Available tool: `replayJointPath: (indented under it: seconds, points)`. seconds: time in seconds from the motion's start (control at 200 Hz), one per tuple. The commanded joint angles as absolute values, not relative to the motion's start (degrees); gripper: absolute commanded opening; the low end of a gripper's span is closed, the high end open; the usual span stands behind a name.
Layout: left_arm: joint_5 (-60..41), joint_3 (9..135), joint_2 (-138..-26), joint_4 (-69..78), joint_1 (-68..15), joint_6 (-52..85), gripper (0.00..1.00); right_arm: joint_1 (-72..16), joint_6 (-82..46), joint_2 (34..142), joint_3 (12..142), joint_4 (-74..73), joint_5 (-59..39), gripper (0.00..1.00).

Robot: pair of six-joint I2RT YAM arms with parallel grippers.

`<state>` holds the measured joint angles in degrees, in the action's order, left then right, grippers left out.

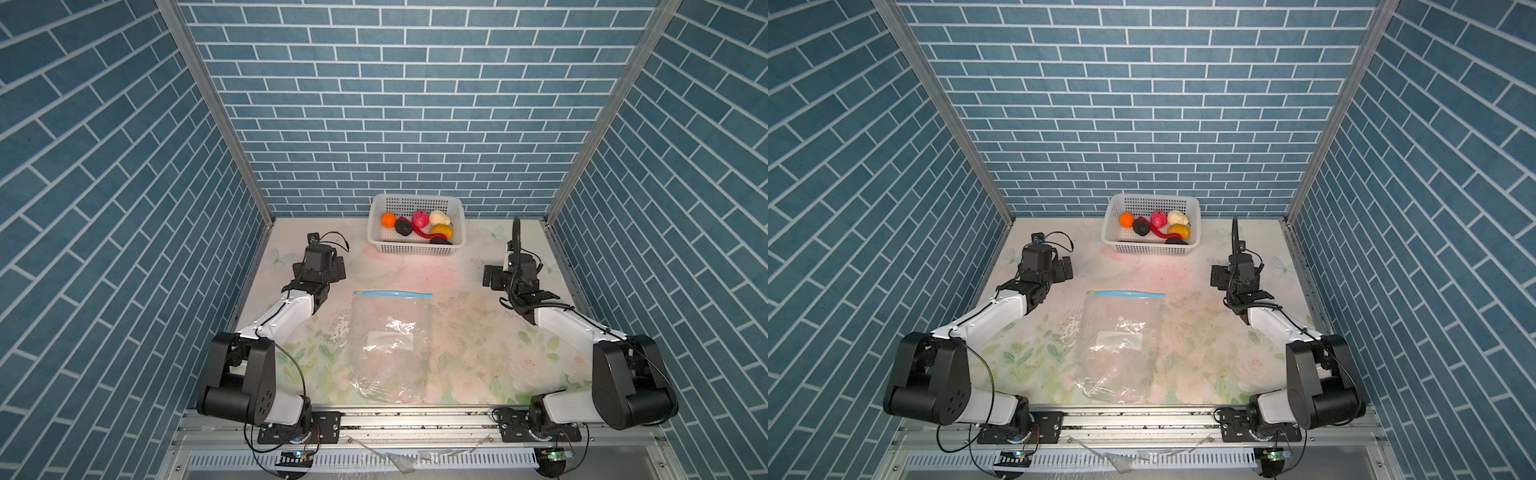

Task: Place the food in the zip-top bag and seal the zipper
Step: 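Move both grippers forward toward the blue zipper edge of the bag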

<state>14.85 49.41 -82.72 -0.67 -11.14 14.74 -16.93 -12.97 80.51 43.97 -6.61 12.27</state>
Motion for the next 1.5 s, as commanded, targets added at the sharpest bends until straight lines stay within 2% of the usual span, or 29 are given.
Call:
replayJointPath:
  seconds: [0.0, 0.18, 0.335, 0.56, 0.75, 1.205, 1.495]
  points:
    - [9.43, 48.33, -82.38, -7.98, -12.27, 21.24, 0.99, -20.38, -18.59, 80.95, 46.92, 3.15, 8.07, 0.99]
    - [0.16, 44.6, -82.22, -5.24, -12.29, 25.61, 0.99, -23.47, -24.28, 82.36, 47.24, 5.64, -0.64, 0.99]
    - [-7.51, 43.19, -83.9, -2.02, -12.81, 30.58, 0.99, -24.17, -29.58, 85.08, 46.5, 0.84, -6.46, 0.99]
    - [-14.36, 50.08, -91.08, 4.92, -13.62, 31.9, 0.99, -24.17, -28.13, 90.07, 51.02, -0.73, -4.7, 0.99]
    - [-15.75, 58.27, -96.93, 8.49, -13.89, 33.03, 0.99, -24.17, -26.98, 93.33, 53.49, -1.75, -3.33, 0.99]
    - [-17.22, 85.07, -117.42, 4.32, -13.36, 32.43, 0.98, -24.2, -25.93, 94.17, 56.1, 0.44, -3.6, 0.99]
    - [-19.93, 91.31, -121.73, 3.25, -15.25, 33.41, 0.93, -24.26, -26.11, 94.15, 55.62, 0.09, -3.6, 0.99]
